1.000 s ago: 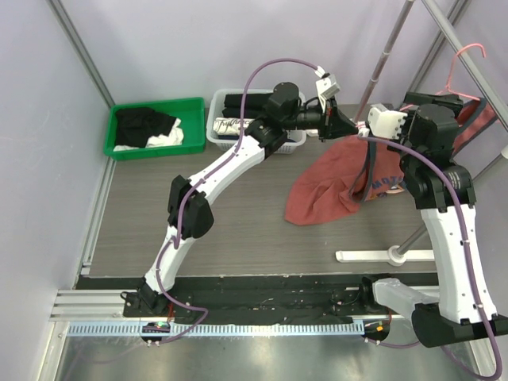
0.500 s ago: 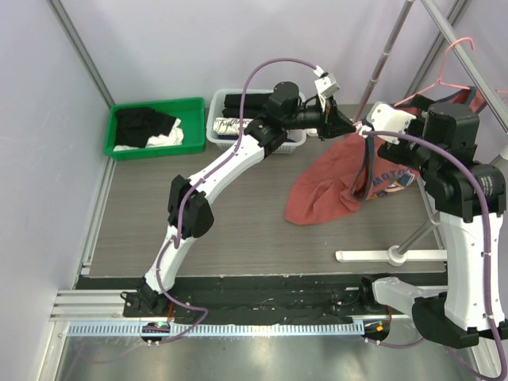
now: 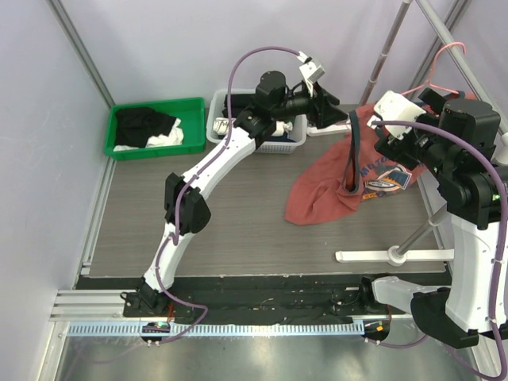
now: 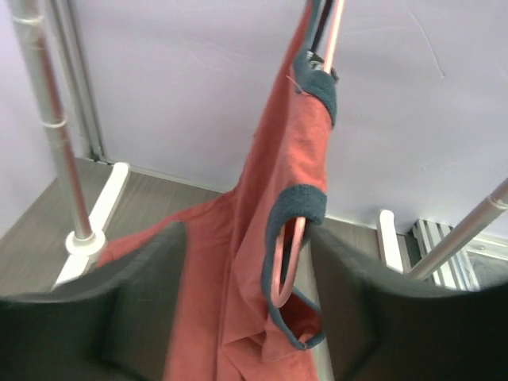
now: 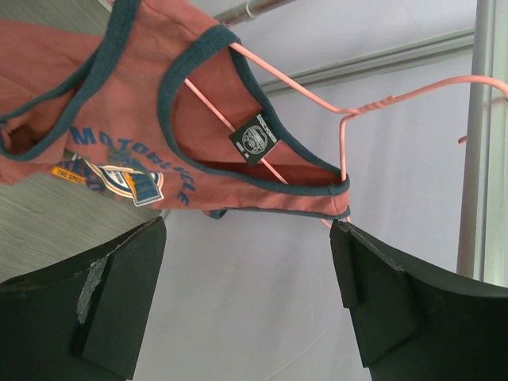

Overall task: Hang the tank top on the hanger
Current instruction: Adjust the hanger on the clothesline, then reset both arms

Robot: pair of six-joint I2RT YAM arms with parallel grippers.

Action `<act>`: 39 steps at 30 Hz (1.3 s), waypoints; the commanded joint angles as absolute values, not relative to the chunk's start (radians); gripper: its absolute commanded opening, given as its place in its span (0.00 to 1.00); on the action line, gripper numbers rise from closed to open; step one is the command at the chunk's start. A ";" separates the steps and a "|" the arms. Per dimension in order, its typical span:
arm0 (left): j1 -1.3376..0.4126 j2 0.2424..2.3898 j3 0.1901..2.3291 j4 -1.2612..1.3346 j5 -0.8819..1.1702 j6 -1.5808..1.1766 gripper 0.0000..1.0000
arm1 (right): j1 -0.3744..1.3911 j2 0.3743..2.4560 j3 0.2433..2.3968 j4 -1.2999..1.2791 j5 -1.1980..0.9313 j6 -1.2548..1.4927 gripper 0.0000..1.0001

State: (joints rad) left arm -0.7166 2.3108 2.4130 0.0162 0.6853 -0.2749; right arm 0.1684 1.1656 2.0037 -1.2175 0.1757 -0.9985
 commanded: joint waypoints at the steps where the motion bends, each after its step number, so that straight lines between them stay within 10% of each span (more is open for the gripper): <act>1: -0.701 2.281 2.453 0.023 0.673 -0.264 0.75 | 0.173 1.164 2.069 -1.229 0.097 -0.910 0.92; 6: -0.689 2.235 2.424 -0.036 0.680 -0.226 1.00 | 0.173 1.160 2.072 -1.235 0.031 -0.845 0.93; 39: -0.379 1.246 1.812 -0.896 0.506 0.245 1.00 | 0.274 1.261 1.928 -1.293 -0.545 -0.646 1.00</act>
